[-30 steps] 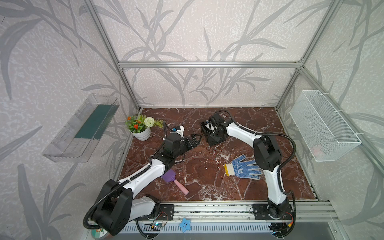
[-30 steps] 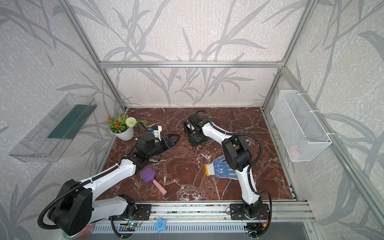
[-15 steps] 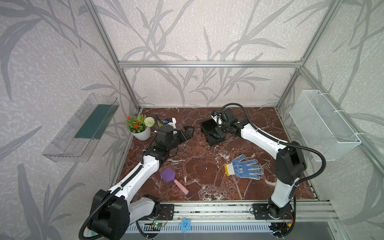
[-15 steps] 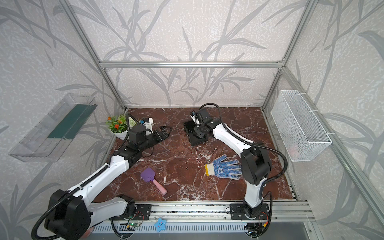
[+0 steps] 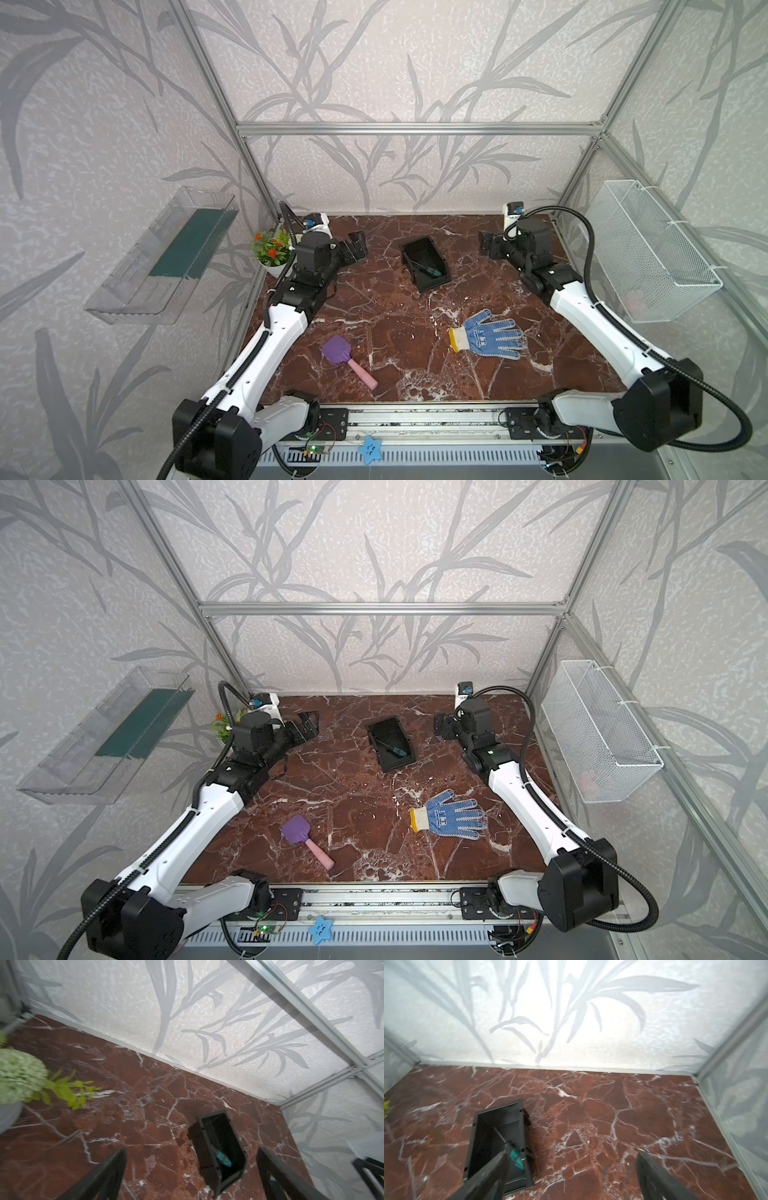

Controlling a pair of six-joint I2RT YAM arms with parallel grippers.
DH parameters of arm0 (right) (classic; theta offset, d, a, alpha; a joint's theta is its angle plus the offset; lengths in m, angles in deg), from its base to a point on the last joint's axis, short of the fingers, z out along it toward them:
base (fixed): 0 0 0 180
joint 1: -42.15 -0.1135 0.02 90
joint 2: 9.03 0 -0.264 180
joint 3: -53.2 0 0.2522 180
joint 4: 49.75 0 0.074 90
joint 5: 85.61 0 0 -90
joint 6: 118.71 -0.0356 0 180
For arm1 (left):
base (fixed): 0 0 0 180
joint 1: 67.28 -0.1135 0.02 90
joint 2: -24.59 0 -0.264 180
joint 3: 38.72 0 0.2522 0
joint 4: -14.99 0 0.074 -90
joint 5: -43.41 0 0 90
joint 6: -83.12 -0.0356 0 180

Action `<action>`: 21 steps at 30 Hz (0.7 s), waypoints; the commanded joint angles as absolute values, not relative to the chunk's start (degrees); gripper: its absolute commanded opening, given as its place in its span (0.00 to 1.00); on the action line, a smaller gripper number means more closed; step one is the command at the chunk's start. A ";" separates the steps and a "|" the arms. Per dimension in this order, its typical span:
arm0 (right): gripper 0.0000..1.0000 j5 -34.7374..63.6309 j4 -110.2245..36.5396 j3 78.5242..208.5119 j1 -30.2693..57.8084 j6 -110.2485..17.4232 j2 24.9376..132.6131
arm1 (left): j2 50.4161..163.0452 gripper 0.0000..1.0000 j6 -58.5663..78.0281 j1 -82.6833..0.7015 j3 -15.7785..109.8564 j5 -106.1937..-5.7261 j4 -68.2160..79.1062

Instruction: Put the screwdriver in the bin

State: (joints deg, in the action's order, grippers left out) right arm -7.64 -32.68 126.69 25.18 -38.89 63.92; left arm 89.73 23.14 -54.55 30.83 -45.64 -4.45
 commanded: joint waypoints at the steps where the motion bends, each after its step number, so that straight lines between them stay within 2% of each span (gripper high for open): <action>1: 0.99 -19.43 -40.83 119.78 27.10 -44.06 59.89 | 90.10 0.99 17.06 -57.65 30.14 -34.24 -7.33; 6: 0.99 -28.99 -53.38 106.72 28.36 -44.45 56.54 | 85.96 0.99 18.82 -63.23 19.93 -22.20 -0.99; 11: 0.99 -32.85 -55.22 102.18 28.44 -41.17 59.08 | 83.80 0.99 18.35 -65.04 9.93 -14.14 8.37; 16: 0.99 -35.76 -57.33 98.19 28.35 -40.85 61.52 | 87.07 0.99 17.82 -65.13 4.23 -11.13 14.64; 21: 0.99 -34.65 -60.97 94.22 28.09 -40.15 60.90 | 91.62 0.99 16.08 -65.19 1.60 -8.90 18.60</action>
State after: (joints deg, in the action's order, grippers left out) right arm -33.12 -56.85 94.82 28.26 -40.83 61.41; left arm 89.93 17.13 -64.84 2.26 -13.29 13.85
